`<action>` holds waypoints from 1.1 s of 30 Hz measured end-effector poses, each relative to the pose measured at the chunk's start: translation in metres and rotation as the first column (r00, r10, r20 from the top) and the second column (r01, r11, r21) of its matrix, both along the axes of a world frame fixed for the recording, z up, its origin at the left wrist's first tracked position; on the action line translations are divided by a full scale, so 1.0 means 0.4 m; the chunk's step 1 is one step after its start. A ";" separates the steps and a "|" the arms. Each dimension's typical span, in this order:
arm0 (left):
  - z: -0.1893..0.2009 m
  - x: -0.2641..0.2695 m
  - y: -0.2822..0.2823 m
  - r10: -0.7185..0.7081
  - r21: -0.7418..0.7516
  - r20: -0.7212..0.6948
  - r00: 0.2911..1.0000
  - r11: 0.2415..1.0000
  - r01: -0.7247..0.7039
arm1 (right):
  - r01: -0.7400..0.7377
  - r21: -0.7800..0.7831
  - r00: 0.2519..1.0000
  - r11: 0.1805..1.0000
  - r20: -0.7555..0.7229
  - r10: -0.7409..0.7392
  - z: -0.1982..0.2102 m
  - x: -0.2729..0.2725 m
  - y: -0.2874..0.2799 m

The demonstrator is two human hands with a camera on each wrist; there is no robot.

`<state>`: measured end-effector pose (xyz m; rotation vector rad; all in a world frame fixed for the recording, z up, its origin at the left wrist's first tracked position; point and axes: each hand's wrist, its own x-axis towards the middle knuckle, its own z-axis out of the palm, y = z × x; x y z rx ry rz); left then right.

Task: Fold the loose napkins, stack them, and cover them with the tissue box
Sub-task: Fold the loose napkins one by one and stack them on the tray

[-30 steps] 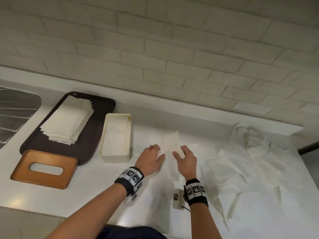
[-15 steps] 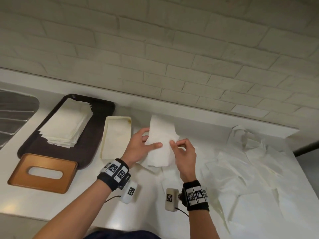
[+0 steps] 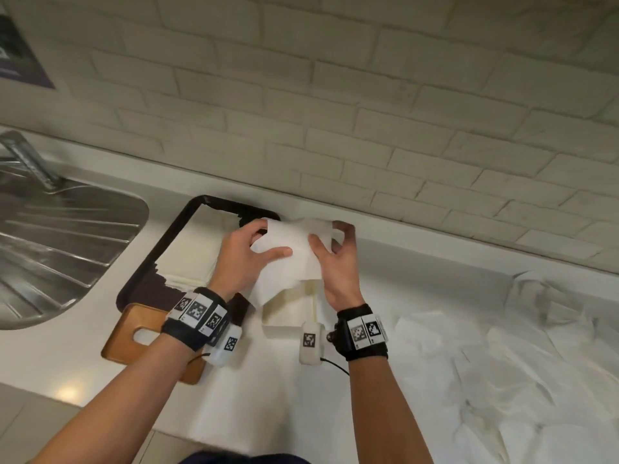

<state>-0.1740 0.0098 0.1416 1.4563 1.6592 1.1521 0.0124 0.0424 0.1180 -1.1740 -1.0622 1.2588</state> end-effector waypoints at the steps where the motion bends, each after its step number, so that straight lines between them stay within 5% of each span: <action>1: 0.008 -0.023 -0.002 0.014 0.020 -0.025 1.000 1.000 -0.014 | 0.034 0.034 0.999 0.999 0.009 -0.034 0.007 -0.014 0.007; 5: 0.001 -0.125 -0.026 0.077 -0.001 -0.087 0.993 0.997 -0.078 | 0.099 0.100 0.992 0.990 0.074 -0.106 -0.001 -0.025 0.012; 7: -0.022 -0.176 -0.046 0.116 -0.046 -0.141 0.983 0.991 -0.123 | 0.093 0.089 0.958 0.992 0.264 -0.114 -0.040 -0.026 -0.005; 10: -0.073 -0.243 -0.071 0.191 -0.091 -0.157 0.969 0.974 -0.207 | 0.042 -0.010 0.805 0.999 0.593 -0.028 -0.134 -0.040 -0.045; 13: -0.098 -0.267 -0.081 0.227 -0.124 -0.158 0.961 0.961 -0.247 | 0.036 -0.117 0.631 0.992 0.772 0.068 -0.199 -0.068 -0.075; 21: -0.128 -0.247 -0.060 0.192 -0.133 -0.045 0.980 0.972 -0.196 | 0.024 -0.081 0.385 0.996 0.921 0.065 -0.193 -0.071 -0.067; 24: -0.114 -0.219 -0.054 0.168 -0.130 -0.008 0.986 0.977 -0.167 | 0.052 0.004 0.447 0.999 0.894 -0.027 -0.160 -0.067 -0.073; 30: -0.114 -0.188 -0.022 0.137 -0.195 0.111 0.984 0.974 -0.114 | -0.025 0.147 0.861 0.989 0.506 -0.053 -0.066 -0.062 -0.025; 33: -0.108 -0.182 -0.017 0.132 -0.169 0.157 0.979 0.980 -0.105 | -0.107 0.187 0.939 0.977 0.343 0.037 -0.024 -0.050 -0.032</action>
